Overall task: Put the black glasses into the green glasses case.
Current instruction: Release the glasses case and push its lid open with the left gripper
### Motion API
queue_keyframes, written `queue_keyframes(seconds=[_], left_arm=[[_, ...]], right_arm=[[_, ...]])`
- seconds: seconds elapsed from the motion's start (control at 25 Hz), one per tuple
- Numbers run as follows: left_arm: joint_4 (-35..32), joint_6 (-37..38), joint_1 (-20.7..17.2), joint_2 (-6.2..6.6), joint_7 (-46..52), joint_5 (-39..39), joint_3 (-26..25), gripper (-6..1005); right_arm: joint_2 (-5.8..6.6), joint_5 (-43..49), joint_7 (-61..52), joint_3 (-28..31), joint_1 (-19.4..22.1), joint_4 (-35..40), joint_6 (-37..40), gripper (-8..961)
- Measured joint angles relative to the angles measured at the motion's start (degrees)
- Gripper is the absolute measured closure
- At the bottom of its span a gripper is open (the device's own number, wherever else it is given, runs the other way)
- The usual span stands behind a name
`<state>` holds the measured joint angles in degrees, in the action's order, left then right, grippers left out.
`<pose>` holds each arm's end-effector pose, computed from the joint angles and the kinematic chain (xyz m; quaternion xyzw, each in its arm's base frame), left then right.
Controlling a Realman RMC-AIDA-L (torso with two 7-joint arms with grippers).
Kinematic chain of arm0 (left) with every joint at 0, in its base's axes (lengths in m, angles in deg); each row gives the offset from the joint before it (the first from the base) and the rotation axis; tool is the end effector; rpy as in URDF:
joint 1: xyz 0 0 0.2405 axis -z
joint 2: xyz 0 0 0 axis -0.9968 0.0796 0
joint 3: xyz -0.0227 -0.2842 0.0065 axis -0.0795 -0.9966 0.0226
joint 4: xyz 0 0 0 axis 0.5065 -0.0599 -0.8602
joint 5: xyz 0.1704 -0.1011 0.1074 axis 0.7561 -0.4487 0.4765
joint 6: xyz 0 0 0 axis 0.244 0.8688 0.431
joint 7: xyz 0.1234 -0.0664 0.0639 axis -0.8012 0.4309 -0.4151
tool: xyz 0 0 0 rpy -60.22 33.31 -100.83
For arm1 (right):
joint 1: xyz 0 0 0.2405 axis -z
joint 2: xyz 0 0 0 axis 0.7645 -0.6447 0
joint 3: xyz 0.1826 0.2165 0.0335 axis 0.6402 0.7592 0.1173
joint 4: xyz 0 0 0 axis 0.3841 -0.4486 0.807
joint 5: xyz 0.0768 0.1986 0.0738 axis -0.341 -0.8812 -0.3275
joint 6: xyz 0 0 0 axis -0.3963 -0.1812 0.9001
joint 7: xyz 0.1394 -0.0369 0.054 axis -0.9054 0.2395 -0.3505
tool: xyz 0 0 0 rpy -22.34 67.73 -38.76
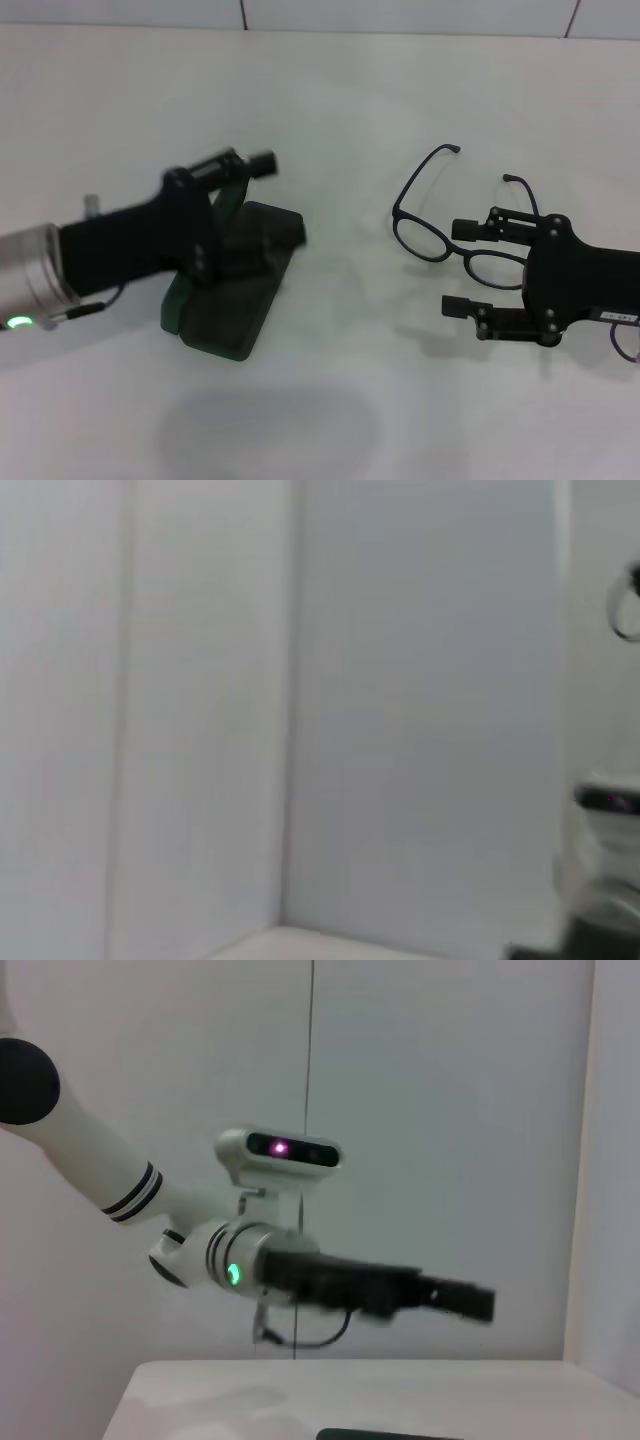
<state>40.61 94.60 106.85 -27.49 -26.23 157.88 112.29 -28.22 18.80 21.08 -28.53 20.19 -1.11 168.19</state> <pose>-0.2973 0.2998 -0.0176 -0.8955 -0.1008 -0.4022 0.1617 0.2680 0.3271 -0.0489 -0.9386 -0.0162 0.3301 0.0993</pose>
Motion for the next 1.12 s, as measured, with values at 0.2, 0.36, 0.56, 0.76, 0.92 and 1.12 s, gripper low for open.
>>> queue_keyframes(seconds=[0.2, 0.36, 0.56, 0.76, 0.92, 1.12], left_arm=[[-6.4, -2.2, -0.2, 0.64, 17.0, 1.4, -5.2, 129], [-17.9, -7.5, -2.1, 0.74, 31.3, 8.5, -5.4, 130], [-31.4, -10.1, -5.2, -1.76, 41.0, 20.1, -5.4, 131], [-38.5, -11.0, -5.6, -3.64, 47.1, 29.1, -3.0, 133], [-38.3, -12.8, -3.8, -3.65, 51.3, 33.1, -0.6, 133], [-38.0, -17.2, -3.3, -3.73, 54.4, 35.3, 3.7, 135]], right_arm=[[-0.05, 0.0, 0.0, -0.1, 0.8, -0.1, 0.0, 213], [-0.05, 0.0, 0.0, -0.1, 1.7, 0.1, 0.1, 213], [-0.04, 0.0, 0.0, 0.0, 2.1, -0.1, 0.1, 213], [-0.04, 0.0, 0.0, -0.2, 2.0, 0.0, 0.1, 213], [-0.04, 0.0, 0.0, -0.3, 2.0, 0.2, 0.0, 213], [-0.09, 0.0, 0.0, -0.2, 2.1, 0.0, -0.3, 213]])
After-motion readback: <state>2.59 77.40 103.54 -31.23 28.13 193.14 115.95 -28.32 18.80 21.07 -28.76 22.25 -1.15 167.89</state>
